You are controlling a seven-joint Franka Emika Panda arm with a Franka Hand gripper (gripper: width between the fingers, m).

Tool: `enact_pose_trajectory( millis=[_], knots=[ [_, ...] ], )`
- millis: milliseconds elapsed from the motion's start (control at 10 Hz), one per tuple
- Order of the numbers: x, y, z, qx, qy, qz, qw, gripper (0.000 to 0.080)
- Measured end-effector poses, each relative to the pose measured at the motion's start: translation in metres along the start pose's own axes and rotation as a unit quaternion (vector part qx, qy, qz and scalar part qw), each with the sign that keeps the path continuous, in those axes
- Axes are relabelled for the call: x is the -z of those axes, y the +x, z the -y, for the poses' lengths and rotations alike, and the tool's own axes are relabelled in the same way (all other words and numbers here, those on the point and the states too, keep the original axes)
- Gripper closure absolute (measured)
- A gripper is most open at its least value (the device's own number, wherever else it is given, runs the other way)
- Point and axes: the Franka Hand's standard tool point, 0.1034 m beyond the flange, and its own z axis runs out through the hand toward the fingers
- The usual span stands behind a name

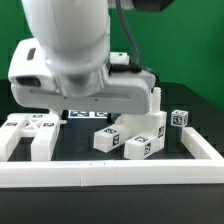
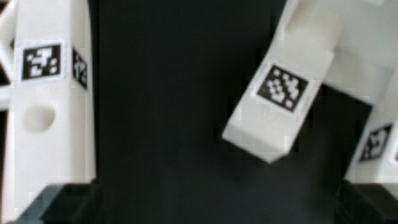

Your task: Assemble chair

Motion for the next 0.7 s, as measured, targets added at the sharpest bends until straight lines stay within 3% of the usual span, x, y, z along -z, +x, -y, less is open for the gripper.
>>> enact_pose_trajectory(
  millis=[200, 500, 700],
  knots=[
    [0.020, -0.005, -0.001, 0.005, 0.009, -0.079, 0.997, 0.0151],
    [0.025, 0.000, -0.002, 0.001, 0.009, -0.193, 0.981, 0.0151],
    [0.018, -0.002, -0.009, 0.018, 0.005, -0.204, 0.979, 0.0151]
  ],
)
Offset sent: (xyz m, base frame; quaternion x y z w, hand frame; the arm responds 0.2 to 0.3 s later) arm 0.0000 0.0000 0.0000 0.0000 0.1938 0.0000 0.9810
